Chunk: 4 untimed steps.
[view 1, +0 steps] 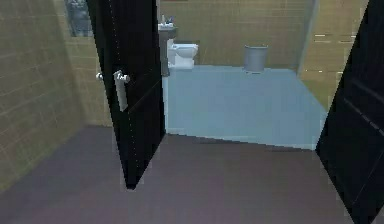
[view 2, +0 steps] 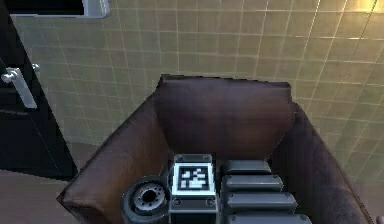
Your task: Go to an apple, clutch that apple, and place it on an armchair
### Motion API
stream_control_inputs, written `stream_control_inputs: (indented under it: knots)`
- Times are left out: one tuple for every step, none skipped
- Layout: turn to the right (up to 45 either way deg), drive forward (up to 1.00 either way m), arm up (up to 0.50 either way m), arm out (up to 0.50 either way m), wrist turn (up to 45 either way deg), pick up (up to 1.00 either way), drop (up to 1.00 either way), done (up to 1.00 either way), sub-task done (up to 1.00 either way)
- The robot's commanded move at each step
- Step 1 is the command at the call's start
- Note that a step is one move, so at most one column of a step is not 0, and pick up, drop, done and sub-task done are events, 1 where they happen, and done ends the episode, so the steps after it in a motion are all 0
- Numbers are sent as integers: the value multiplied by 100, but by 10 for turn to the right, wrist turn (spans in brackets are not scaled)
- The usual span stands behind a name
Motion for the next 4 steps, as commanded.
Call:
stream_control_inputs:
  knots:
    - [-450,0,0,0,0,0,0,0,0]
    - [-450,0,0,0,0,0,0,0,0]
    - [-210,0,0,0,0,0,0,0,0]
    - [450,0,0,0,0,0,0,0,0]
